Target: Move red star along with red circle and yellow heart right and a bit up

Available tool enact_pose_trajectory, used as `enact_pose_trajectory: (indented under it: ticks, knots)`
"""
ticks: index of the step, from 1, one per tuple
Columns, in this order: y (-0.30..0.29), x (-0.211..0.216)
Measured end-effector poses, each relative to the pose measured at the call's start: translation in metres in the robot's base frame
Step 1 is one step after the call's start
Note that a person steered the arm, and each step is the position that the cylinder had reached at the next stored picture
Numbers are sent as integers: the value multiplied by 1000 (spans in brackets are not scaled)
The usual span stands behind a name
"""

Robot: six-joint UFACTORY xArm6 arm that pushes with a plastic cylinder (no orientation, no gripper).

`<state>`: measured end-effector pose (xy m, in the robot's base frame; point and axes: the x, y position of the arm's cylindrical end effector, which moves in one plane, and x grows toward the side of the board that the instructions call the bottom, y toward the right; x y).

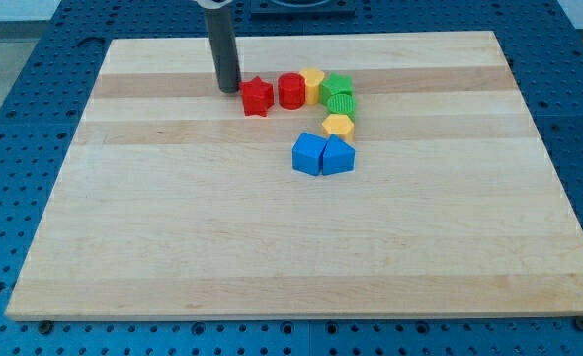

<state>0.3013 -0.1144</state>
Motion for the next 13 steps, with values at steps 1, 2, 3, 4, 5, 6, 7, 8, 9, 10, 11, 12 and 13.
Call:
enact_pose_trajectory:
  ticks: [1, 2, 3, 4, 5, 6, 7, 8, 9, 10, 11, 12, 13]
  knots:
    - [-34, 0]
    - [-42, 0]
    - [-40, 0]
    - [-40, 7]
    - [-38, 15]
    - [-34, 18]
    - [-25, 19]
    - [-13, 20]
    - [-1, 23]
    - [16, 28]
    - [31, 33]
    - [33, 37]
    - [33, 42]
